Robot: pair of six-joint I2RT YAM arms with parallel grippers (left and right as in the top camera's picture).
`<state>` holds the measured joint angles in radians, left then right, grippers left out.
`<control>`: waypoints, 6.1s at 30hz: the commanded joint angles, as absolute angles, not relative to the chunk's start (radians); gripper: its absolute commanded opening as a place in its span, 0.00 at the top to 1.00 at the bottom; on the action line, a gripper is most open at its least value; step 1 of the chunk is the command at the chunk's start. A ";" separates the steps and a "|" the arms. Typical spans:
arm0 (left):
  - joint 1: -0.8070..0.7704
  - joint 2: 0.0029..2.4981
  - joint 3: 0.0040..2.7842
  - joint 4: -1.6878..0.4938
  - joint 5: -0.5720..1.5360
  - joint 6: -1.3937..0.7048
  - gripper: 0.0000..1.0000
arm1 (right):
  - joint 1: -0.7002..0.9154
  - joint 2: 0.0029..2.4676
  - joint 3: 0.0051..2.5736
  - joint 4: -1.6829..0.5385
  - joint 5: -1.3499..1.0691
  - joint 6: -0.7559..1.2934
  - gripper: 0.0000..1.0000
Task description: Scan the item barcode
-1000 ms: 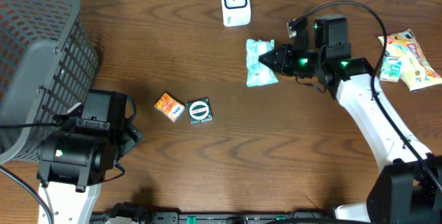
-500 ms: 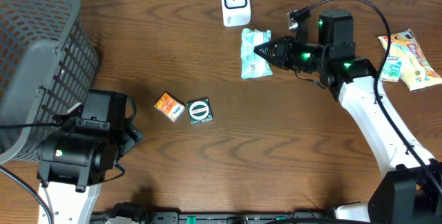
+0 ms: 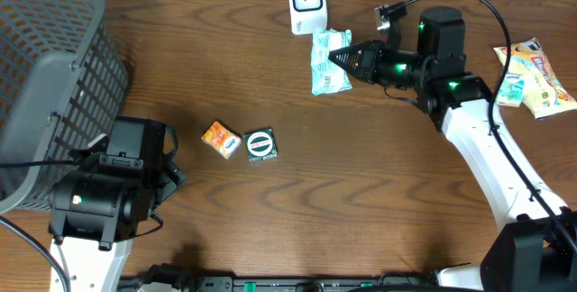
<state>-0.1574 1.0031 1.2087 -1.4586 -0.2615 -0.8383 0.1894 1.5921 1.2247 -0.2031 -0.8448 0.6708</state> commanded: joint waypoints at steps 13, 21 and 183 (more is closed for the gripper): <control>-0.154 0.999 1.228 -1.461 -0.278 -0.847 0.02 | 0.191 1.569 1.229 -0.171 -0.874 0.680 0.99; -0.154 0.999 1.228 -1.461 -0.278 -0.847 0.02 | 0.191 1.569 1.229 -0.172 -0.874 0.679 0.99; -0.154 0.999 1.228 -1.462 -0.278 -0.848 0.03 | 0.595 1.830 1.495 -0.790 0.342 0.141 0.38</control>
<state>-0.1574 1.0031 1.2087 -1.4582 -0.2615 -0.8383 0.6548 1.8435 1.4803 -0.7803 0.3943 0.1299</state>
